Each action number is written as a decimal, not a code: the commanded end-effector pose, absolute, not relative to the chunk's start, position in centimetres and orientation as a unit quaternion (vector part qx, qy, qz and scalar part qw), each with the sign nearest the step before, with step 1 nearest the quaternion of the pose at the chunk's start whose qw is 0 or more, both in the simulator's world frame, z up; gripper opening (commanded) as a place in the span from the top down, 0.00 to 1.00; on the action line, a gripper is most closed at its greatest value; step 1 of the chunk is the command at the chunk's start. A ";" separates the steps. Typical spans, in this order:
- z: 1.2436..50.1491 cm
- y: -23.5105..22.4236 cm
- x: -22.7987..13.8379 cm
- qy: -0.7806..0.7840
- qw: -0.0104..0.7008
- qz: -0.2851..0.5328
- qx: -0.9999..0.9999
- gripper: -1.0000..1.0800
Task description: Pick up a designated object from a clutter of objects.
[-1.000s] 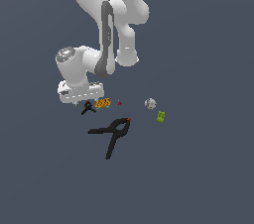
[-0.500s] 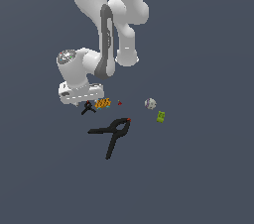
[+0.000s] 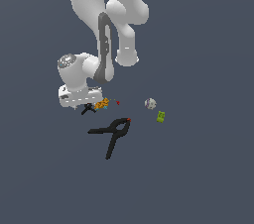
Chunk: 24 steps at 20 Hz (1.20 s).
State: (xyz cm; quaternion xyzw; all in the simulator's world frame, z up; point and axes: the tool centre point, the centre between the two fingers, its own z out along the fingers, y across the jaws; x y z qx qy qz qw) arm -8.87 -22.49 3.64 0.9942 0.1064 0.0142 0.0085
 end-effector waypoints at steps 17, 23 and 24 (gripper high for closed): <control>3.4 -22.2 -8.3 0.108 0.011 0.019 0.994 1.00; 4.8 -20.8 -8.1 0.108 0.010 0.018 0.994 1.00; 5.2 -20.4 -8.1 0.108 0.010 0.018 0.994 1.00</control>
